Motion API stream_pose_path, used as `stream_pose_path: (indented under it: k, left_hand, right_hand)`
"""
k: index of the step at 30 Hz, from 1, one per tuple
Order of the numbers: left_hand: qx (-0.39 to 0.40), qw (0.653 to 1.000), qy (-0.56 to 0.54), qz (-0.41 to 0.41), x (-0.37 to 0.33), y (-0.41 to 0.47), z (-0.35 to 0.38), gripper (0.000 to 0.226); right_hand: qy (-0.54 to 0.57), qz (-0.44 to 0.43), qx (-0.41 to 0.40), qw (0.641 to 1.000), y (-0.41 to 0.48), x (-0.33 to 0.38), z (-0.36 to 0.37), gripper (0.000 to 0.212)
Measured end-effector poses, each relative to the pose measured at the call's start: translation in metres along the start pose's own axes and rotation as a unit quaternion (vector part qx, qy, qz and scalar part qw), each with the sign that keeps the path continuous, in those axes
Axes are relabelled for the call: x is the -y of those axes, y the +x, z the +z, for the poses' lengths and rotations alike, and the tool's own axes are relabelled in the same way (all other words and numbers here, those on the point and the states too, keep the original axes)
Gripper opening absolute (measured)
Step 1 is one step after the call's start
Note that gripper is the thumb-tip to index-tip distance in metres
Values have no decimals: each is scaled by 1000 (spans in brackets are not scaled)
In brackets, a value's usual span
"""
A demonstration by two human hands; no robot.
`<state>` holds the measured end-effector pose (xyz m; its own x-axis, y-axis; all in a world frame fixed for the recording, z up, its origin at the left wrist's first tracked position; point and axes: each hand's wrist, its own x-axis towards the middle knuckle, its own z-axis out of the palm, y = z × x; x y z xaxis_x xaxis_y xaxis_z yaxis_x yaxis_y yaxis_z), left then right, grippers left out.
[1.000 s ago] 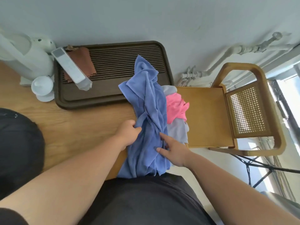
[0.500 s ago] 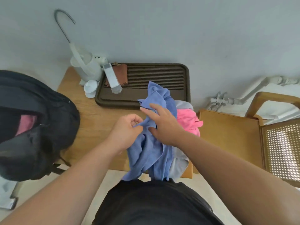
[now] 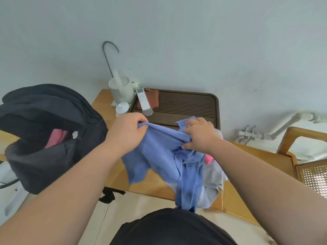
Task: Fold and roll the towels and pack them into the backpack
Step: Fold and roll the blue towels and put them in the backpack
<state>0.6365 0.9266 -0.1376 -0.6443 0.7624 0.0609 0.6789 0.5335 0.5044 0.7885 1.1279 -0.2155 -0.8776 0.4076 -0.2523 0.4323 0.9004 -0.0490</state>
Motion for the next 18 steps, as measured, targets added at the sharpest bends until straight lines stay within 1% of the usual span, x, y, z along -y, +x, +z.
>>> stream_pose_path:
  k: [2,4,5,7,9,10,12,15,17,18]
  left_hand:
    - [-29,1000,10,4,18,5,-4,20]
    - [-24,1000,-7,-10,35,12,-7,29]
    - [-7,999,-37,-25,42,15,-8,34]
    - [38,988,-133,-64,56,21,-9,35]
    - [78,969,-216,-92,69,26,-8,31]
    - [95,965,-228,-92,75,28,-6,30]
    - [139,965,-210,-67,83,30,-3,29]
    - [222,963,-150,-21,92,32,1,33]
    - [309,947,-94,-8,96,32,5,32]
    - [363,929,-65,-5,98,31,6,30]
  right_hand:
    - [-15,26,15,999,-6,3,-1,49]
    - [-7,60,14,998,-13,9,0,41]
    - [-9,76,12,997,-16,12,1,36]
    - [-13,102,16,995,-21,16,4,28]
    - [11,131,25,991,-26,21,6,27]
    - [32,148,26,988,-30,24,7,28]
    - [69,185,28,980,-40,30,11,28]
    - [115,226,48,966,-61,37,20,26]
    - [146,240,82,956,-76,41,27,23]
    - [155,242,117,951,-83,43,31,24]
